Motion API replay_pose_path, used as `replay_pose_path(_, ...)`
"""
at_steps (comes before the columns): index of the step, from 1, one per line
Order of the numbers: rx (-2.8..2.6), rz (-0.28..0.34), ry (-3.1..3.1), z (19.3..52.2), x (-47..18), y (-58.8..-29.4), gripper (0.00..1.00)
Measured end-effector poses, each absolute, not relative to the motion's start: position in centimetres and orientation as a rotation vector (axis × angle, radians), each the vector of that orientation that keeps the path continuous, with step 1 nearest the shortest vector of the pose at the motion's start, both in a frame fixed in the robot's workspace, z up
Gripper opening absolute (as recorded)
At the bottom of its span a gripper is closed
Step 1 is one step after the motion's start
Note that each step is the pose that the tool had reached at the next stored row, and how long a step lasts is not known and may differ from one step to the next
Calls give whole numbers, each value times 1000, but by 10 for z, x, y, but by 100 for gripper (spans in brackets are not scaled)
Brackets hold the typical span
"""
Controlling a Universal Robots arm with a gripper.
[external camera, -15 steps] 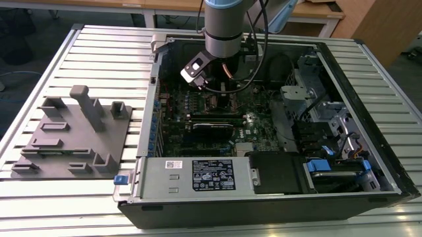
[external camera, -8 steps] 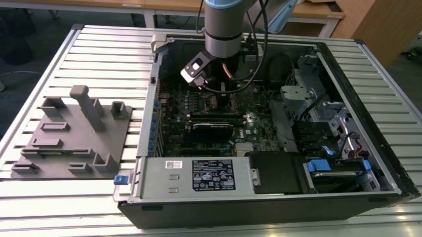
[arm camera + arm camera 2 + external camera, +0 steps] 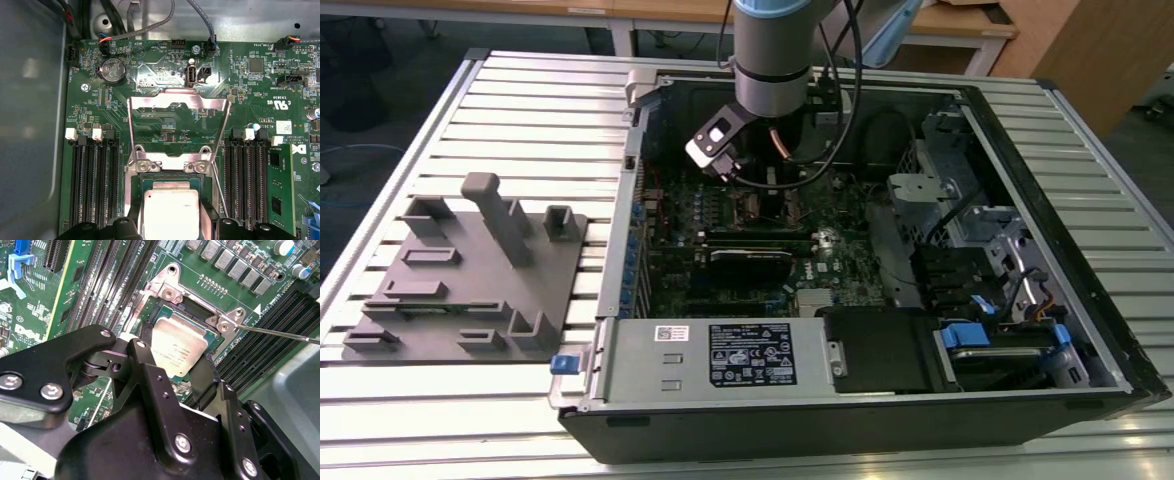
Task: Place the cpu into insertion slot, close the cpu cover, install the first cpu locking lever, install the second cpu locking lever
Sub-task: 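Place the cpu into insertion slot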
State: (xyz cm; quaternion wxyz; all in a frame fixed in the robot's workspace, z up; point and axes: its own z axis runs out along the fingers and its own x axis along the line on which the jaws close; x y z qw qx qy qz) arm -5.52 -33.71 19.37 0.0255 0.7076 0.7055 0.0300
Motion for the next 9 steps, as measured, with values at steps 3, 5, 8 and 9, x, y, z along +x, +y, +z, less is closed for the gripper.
replay_pose_path(3,2188,93,2181,194,-55,-338,54)
replay_pose_path(5,2188,92,2181,194,-55,-338,54)
replay_pose_path(8,2188,92,2181,193,-55,-339,54)
replay_pose_path(9,2188,92,2181,192,-55,-339,54)
